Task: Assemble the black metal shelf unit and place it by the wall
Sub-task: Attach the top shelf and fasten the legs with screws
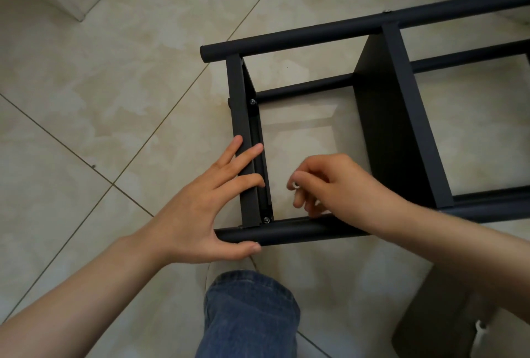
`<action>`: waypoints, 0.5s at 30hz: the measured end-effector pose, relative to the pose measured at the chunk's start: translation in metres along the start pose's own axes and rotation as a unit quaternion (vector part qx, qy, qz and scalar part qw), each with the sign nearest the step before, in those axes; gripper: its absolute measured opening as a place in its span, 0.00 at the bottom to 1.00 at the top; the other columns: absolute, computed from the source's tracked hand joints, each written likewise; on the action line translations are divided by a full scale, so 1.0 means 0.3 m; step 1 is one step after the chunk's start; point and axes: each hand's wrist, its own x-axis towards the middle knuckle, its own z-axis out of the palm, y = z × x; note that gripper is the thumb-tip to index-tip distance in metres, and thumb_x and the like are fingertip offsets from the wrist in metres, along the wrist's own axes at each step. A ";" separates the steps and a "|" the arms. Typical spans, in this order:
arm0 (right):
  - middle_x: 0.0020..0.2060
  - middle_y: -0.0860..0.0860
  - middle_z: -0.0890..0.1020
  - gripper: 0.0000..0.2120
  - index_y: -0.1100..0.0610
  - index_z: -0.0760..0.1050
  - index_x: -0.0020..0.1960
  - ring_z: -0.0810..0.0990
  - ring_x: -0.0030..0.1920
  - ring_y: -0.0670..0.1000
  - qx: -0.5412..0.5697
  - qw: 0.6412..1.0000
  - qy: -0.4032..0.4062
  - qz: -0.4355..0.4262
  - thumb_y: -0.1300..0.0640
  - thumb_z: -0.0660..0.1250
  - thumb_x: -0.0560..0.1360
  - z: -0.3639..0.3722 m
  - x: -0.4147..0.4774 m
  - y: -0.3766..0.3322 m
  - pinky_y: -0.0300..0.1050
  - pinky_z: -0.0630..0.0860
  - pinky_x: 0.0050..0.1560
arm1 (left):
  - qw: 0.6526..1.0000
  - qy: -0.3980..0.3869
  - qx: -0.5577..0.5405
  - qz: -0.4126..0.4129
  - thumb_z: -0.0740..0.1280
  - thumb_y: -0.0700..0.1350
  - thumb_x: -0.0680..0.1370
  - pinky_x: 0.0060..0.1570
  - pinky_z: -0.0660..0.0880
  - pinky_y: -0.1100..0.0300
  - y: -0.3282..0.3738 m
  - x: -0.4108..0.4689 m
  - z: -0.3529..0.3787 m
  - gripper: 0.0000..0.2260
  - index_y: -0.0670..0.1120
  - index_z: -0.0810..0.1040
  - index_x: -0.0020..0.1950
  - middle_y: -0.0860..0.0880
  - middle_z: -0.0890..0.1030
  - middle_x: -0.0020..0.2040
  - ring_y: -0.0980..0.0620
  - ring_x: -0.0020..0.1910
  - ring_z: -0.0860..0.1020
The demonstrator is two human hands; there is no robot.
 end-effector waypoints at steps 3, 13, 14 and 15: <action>0.39 0.49 0.86 0.07 0.54 0.83 0.50 0.84 0.41 0.48 -0.014 0.997 -0.072 0.007 0.55 0.65 0.80 0.009 0.059 -0.018 0.37 0.82 0.45 | 1.000 0.002 -0.004 0.001 0.73 0.63 0.71 0.75 0.50 0.69 -0.001 0.000 0.000 0.31 0.50 0.73 0.68 0.55 0.54 0.83 0.49 0.82 0.46; 0.42 0.50 0.87 0.04 0.55 0.83 0.46 0.82 0.40 0.44 0.037 0.974 -0.217 0.049 0.56 0.70 0.77 0.037 0.154 -0.019 0.44 0.81 0.55 | 1.000 0.008 0.027 0.014 0.72 0.64 0.70 0.74 0.55 0.69 -0.005 0.001 0.003 0.31 0.49 0.74 0.67 0.53 0.56 0.82 0.48 0.82 0.48; 0.42 0.49 0.87 0.04 0.53 0.83 0.46 0.82 0.42 0.44 0.037 0.972 -0.226 0.053 0.55 0.70 0.77 0.039 0.156 -0.018 0.45 0.80 0.56 | 0.999 0.009 0.033 0.014 0.72 0.65 0.70 0.73 0.57 0.67 -0.005 0.000 0.004 0.31 0.49 0.74 0.67 0.53 0.57 0.82 0.48 0.82 0.48; 0.43 0.48 0.87 0.04 0.51 0.83 0.45 0.82 0.44 0.44 0.037 0.971 -0.231 0.056 0.54 0.70 0.77 0.039 0.158 -0.017 0.46 0.80 0.57 | 0.999 0.010 0.036 0.014 0.71 0.65 0.70 0.72 0.59 0.65 -0.006 -0.001 0.004 0.32 0.49 0.74 0.67 0.52 0.57 0.82 0.48 0.82 0.49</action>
